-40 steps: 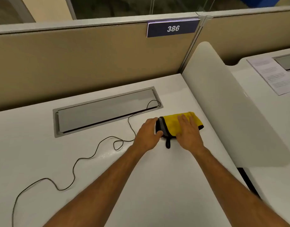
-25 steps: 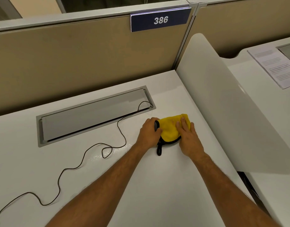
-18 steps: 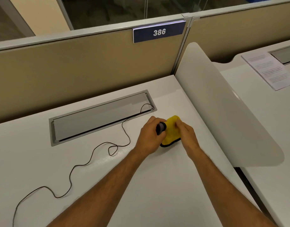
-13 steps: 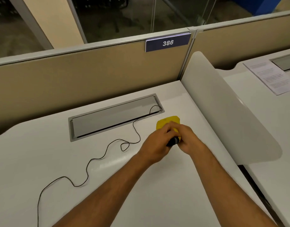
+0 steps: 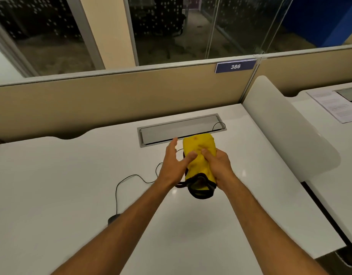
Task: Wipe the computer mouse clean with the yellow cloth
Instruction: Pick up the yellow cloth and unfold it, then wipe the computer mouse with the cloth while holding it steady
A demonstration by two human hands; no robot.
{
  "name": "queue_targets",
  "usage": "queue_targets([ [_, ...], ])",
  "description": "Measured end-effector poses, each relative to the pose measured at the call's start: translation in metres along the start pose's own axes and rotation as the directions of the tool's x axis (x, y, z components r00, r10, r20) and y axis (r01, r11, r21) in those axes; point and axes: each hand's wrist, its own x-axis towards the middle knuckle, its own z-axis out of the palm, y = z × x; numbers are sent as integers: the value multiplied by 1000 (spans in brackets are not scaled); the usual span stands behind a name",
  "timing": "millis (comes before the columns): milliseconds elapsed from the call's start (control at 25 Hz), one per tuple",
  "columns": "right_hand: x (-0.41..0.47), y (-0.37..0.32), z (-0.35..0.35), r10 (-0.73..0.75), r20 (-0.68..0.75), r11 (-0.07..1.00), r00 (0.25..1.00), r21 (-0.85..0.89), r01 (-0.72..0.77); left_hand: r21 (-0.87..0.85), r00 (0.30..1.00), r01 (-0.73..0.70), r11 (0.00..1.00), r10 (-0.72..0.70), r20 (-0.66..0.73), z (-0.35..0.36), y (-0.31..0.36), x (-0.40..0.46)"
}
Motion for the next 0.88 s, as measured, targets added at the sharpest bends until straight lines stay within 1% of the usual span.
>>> queue_targets([
  [40,-17,1,12,-28,50,999,998,-26,29,-75,995,94,993,-93,24,-15,-3,-10],
  [80,-31,1,23,-46,96,998,994,-39,50,-114,992,123,986,-119,45,-28,-7,-19],
  [200,-69,2,53,-31,183,1000,983,1,31,-104,999,31,994,-29,19,-64,-22,-50],
  [280,-89,3,74,-14,180,1000,984,2,14,-105,999,-35,994,35,-8,-83,-32,-69],
  [360,-103,5,91,-52,168,998,984,-17,55,-115,995,-88,990,83,-47,-99,-39,-85],
  [440,-113,8,107,-89,195,996,977,-11,93,-134,992,-97,986,85,-91,-114,-42,-98],
  [520,-118,12,116,-116,260,993,959,40,110,-190,994,-48,981,28,-107,-126,-46,-109],
  [640,-120,16,120,-126,407,986,904,153,69,-340,992,106,934,-124,-31,-142,-52,-117],
  [680,-119,17,121,-128,440,987,889,147,69,-355,992,111,928,-128,-24,-147,-55,-117],
  [720,-119,17,123,-133,448,989,884,114,91,-344,992,91,935,-114,-48,-151,-59,-118],
  [760,-119,17,127,-142,419,990,897,60,129,-317,991,71,946,-103,-84,-153,-61,-119],
  [800,-119,15,132,-161,352,986,922,9,168,-288,988,62,956,-99,-118,-155,-62,-119],
  [880,-124,15,141,-224,151,966,963,-95,240,-291,981,65,955,-114,-154,-157,-66,-121],
])
